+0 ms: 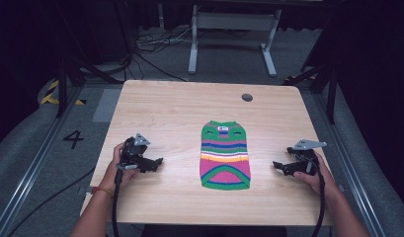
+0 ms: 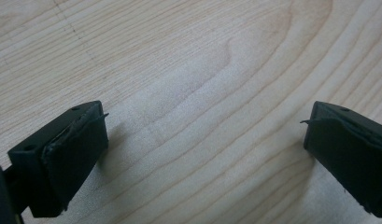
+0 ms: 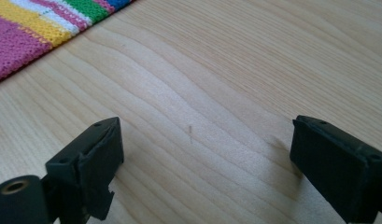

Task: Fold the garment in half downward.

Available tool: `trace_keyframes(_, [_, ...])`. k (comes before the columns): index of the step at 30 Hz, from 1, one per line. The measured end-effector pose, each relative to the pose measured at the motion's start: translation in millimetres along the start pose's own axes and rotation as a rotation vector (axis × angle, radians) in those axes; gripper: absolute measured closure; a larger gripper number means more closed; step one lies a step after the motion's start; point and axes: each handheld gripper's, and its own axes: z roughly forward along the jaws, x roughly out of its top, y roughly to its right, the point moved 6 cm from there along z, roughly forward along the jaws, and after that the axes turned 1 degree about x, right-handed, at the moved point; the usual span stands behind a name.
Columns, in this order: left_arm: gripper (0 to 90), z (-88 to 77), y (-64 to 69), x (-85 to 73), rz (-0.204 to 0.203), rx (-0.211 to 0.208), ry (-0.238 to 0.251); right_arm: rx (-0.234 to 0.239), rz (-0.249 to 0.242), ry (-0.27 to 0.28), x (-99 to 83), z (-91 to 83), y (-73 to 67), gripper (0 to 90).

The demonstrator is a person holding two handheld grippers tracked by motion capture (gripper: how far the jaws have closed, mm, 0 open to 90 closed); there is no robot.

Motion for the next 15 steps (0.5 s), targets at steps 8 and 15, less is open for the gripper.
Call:
trace_keyframes(8, [0.0, -3.1, -0.4, -3.5, 0.004, 0.003, 0.001, -0.018, 0.015, -0.005, 0.7, 0.9, 0.3, 8.7])
trace_keyframes(15, [0.2, -9.9, -3.2, -11.2, 0.033, -0.021, 0.001, -0.007, 0.008, -0.024, 2.4, 1.3, 1.4, 9.5])
